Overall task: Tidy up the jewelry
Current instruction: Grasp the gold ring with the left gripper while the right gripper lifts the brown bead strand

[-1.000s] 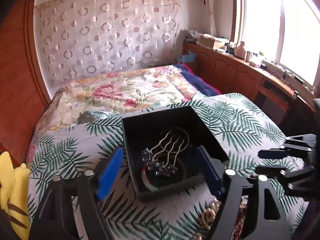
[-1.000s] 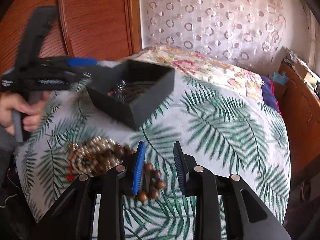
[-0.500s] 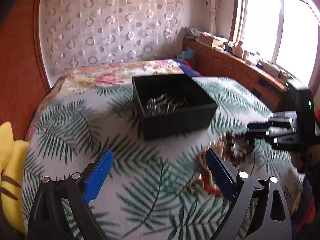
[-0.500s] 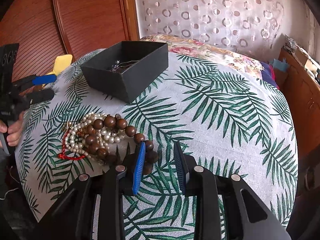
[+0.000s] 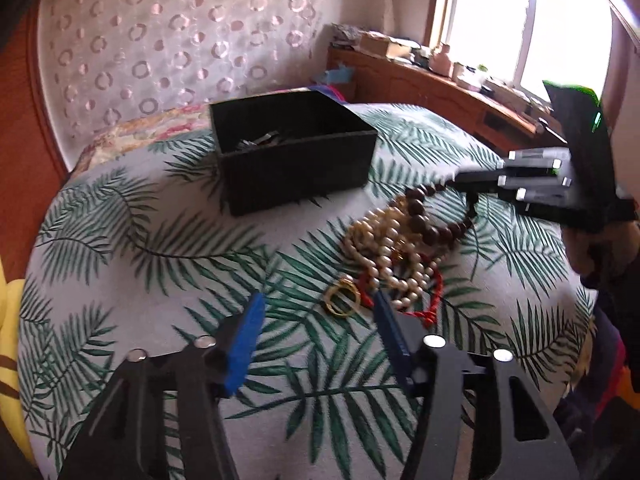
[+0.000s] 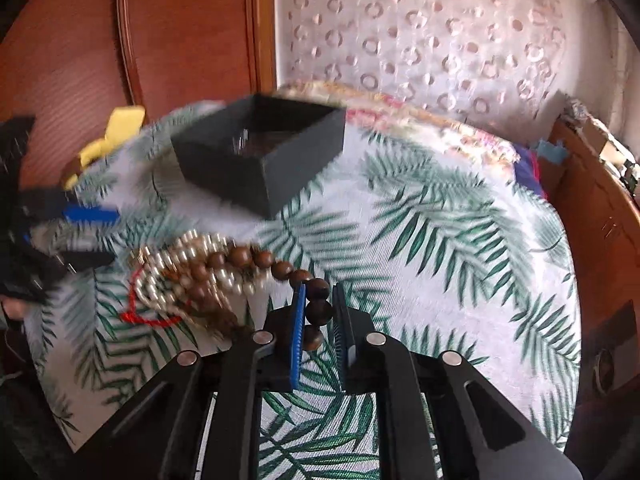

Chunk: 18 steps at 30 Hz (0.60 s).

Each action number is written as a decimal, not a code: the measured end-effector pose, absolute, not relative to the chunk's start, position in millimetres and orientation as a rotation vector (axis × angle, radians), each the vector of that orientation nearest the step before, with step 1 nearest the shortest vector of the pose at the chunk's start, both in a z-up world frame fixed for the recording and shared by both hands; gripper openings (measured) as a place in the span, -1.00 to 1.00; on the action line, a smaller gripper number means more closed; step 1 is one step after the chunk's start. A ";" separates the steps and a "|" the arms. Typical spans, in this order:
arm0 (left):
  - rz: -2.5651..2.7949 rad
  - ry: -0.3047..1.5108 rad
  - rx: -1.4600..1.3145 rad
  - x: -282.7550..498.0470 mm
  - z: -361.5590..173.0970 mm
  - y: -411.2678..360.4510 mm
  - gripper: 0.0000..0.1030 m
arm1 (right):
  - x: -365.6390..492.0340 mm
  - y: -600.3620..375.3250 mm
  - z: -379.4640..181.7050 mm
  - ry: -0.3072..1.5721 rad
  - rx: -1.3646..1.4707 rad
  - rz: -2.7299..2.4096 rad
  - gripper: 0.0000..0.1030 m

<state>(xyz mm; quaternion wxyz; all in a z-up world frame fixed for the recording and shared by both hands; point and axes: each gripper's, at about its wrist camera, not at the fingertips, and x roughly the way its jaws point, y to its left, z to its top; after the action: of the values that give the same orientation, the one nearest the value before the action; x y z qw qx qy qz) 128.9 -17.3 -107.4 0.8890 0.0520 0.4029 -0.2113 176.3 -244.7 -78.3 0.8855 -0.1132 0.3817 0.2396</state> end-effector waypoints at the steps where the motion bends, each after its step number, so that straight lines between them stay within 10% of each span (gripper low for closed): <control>1: -0.449 0.841 0.116 128.8 -109.1 -20.4 -0.14 | 174.7 -245.8 -73.2 0.778 -0.227 0.501 -0.71; 18: -0.451 0.852 0.168 139.8 -115.7 -34.8 -0.64 | 150.7 -245.0 -20.1 0.643 -0.209 0.534 -0.71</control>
<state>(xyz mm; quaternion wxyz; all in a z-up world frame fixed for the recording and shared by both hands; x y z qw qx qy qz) 139.8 -34.8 -115.7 0.8828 0.0809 0.4090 -0.2166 150.7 -245.0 -20.1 0.9086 -0.1011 0.3119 0.2588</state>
